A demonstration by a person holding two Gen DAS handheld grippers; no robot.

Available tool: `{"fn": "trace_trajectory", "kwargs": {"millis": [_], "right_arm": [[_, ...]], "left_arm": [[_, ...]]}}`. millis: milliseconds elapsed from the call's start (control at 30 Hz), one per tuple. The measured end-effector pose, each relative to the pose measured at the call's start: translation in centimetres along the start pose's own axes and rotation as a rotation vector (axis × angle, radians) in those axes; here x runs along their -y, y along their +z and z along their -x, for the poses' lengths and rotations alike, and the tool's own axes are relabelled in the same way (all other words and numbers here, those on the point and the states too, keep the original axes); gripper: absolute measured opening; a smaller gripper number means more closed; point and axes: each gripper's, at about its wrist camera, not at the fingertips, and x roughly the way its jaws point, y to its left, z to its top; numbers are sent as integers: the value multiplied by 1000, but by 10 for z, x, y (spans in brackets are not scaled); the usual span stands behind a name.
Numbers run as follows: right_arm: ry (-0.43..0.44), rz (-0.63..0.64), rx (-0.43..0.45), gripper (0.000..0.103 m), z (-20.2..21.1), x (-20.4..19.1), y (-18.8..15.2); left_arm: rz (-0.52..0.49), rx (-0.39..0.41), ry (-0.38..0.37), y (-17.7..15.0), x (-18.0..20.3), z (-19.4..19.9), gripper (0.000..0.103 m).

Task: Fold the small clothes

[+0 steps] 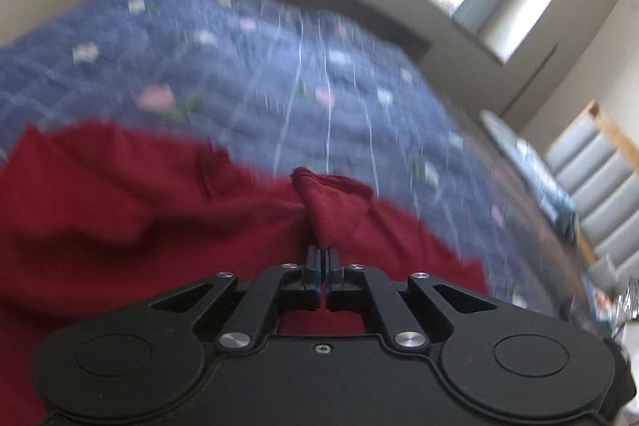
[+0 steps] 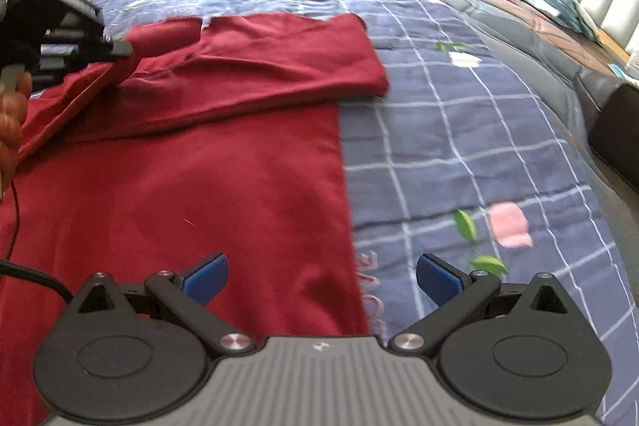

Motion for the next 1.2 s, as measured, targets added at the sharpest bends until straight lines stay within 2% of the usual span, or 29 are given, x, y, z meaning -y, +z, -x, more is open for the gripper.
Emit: {"fn": "trace_trajectory", "kwargs": {"millis": [133, 167, 200, 267, 333, 400, 500, 600, 733, 767, 867, 1033, 1133, 1200], "right_arm": [[-15, -15, -8, 103, -2, 4, -2], [-15, -19, -7, 103, -2, 5, -2], [-15, -21, -5, 103, -3, 6, -1], [-16, -17, -2, 103, -3, 5, 1], [-13, -10, 2, 103, -5, 3, 5], [-9, -2, 6, 103, -7, 1, 8], [2, 8, 21, 103, -12, -5, 16], [42, 21, 50, 103, -18, -12, 28], [118, 34, 111, 102, -29, -25, 52], [140, 33, 125, 100, -32, -28, 60], [195, 35, 146, 93, -48, -38, 85], [226, 26, 127, 85, -75, -56, 124], [262, -3, 97, 79, -89, -63, 137], [265, -22, 66, 70, -99, -66, 142]], "left_arm": [[6, -44, 8, -13, -5, -9, 2], [9, -54, 8, -16, -4, -7, 6], [13, -68, 8, -15, -4, -10, 14], [19, -82, 4, -15, -1, -5, 21], [17, -93, 7, -15, 1, 1, 34], [27, -101, 17, -14, -1, 6, 63], [59, -92, 51, -12, -11, 19, 76], [92, -78, 94, -10, -27, 32, 83], [108, -42, 189, -5, -55, 57, 94], [99, -36, 224, -4, -62, 63, 98], [82, -23, 309, -1, -83, 80, 100], [101, -25, 456, -1, -126, 99, 101], [115, -51, 540, -4, -148, 102, 101], [132, -76, 571, -7, -161, 103, 101]]}}
